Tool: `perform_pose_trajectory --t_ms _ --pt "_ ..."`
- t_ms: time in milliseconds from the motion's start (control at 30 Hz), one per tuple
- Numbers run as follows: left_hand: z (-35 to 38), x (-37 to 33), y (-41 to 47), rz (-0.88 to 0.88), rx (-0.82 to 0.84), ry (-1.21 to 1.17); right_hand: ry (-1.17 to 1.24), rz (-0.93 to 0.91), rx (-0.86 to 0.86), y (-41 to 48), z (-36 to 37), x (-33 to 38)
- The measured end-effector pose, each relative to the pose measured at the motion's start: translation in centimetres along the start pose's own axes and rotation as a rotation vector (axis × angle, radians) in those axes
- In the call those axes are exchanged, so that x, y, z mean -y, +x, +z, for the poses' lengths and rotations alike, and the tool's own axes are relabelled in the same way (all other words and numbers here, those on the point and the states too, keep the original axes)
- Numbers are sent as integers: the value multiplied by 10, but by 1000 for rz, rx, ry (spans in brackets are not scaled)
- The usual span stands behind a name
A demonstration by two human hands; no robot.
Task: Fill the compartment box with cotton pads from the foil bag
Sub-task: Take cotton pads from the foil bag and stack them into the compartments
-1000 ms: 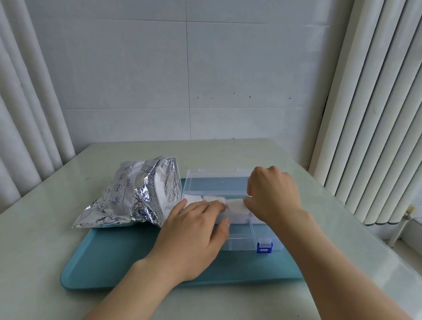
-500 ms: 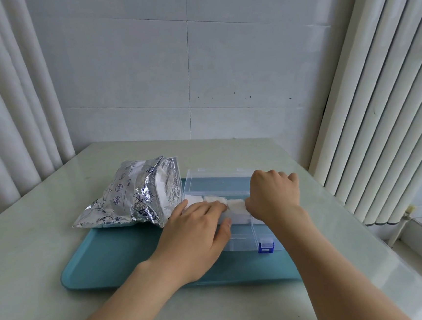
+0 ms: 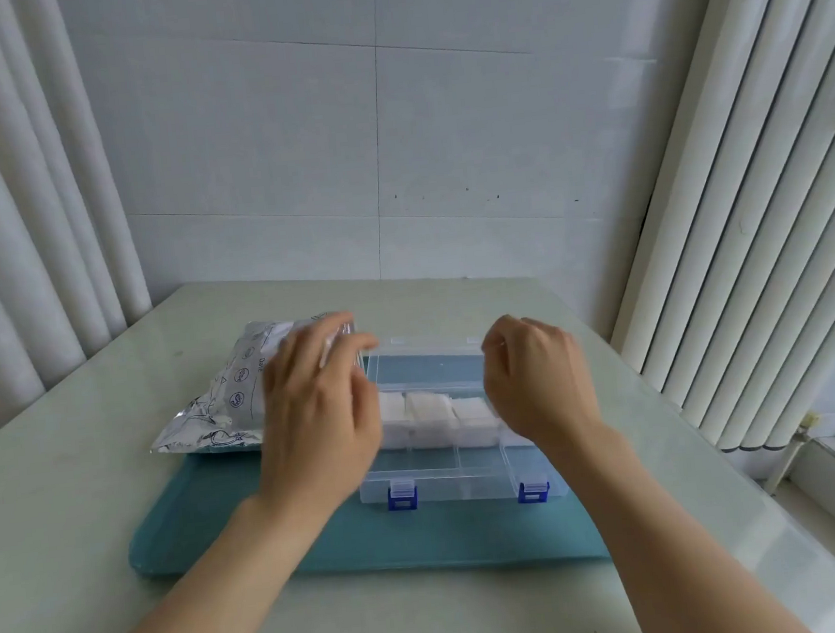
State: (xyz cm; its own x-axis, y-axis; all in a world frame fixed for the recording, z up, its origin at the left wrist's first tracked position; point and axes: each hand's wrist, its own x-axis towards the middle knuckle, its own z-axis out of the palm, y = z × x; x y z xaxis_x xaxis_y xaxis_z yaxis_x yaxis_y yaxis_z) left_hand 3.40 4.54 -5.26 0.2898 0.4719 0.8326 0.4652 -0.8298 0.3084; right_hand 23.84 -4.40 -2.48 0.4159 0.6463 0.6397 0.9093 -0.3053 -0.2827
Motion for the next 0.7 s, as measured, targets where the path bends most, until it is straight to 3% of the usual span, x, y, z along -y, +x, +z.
perform_pose_trajectory --t_ms 133,233,467,600,700 --pt "-3 34 8 -202 12 67 116 -246 149 -14 7 34" --pt "-3 51 7 -374 111 -3 214 -289 243 -22 20 59" --pt "-7 58 7 -511 91 -110 339 -226 395 -12 35 104" --pt "-6 64 6 -616 66 -138 381 -80 442 0 51 124" --pt "-5 70 6 -601 44 -126 446 21 502 8 60 133"
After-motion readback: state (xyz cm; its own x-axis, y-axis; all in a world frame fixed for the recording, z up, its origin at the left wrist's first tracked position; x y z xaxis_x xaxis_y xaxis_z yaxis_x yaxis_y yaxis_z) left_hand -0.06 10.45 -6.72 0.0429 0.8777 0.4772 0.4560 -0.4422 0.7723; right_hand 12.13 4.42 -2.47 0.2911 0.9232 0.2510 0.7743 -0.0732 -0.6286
